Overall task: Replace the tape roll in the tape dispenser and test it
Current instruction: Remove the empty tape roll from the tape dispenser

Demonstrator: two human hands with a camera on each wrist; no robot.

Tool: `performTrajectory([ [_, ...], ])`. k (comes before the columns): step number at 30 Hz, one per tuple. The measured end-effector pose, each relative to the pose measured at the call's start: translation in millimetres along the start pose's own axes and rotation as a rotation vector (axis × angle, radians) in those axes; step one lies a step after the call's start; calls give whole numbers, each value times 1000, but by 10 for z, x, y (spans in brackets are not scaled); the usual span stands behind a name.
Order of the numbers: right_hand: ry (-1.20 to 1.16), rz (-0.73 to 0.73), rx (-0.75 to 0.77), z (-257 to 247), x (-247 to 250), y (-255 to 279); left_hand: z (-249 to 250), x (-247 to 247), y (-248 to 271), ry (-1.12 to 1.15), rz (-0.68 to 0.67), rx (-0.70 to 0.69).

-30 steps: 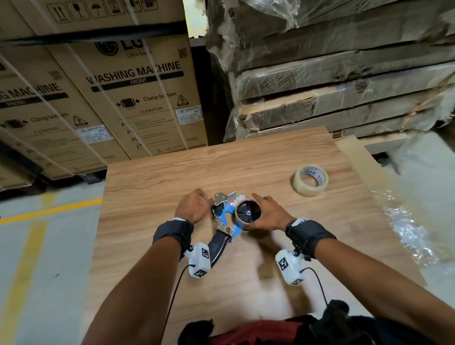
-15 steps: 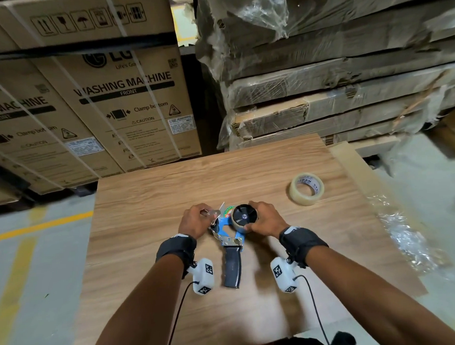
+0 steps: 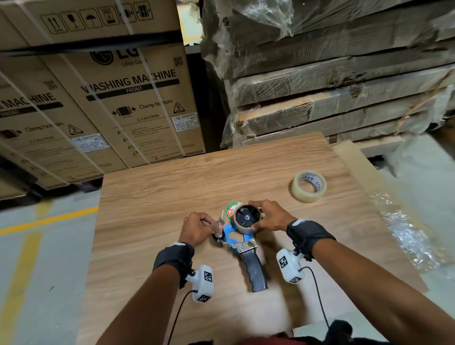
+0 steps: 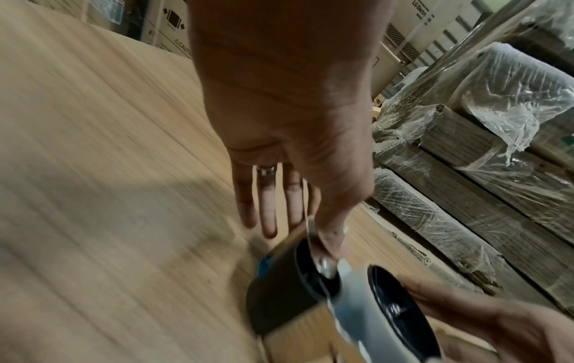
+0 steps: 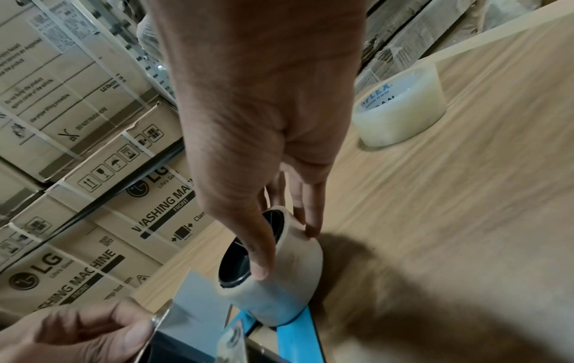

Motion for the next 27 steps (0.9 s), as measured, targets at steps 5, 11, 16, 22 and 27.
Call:
performTrajectory([
  [5, -67, -17, -4, 173, -63, 114, 107, 16, 78, -142, -63, -14],
  [11, -107, -4, -95, 245, -42, 131, 594, -107, 28, -252, -66, -108],
  [16, -64, 6, -77, 246, -66, 103, 732, -497, 21, -505, -202, -80],
  [22, -128, 89, -66, 249, -68, 86, 617, -659, -3, -415, -131, 7],
  [27, -164, 219, -129, 316, -30, 70, 600, -670, -24, -281, -21, 45],
])
Point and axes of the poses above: each hand's wrist, its own y-axis away from the middle knuckle, its own x-axis out of the back of the hand, z = x × y, the point moved 6 cm from there along -y, towards the middle knuckle, and after that the axes turned 4 degrees about -y, right-handed, at the moved point
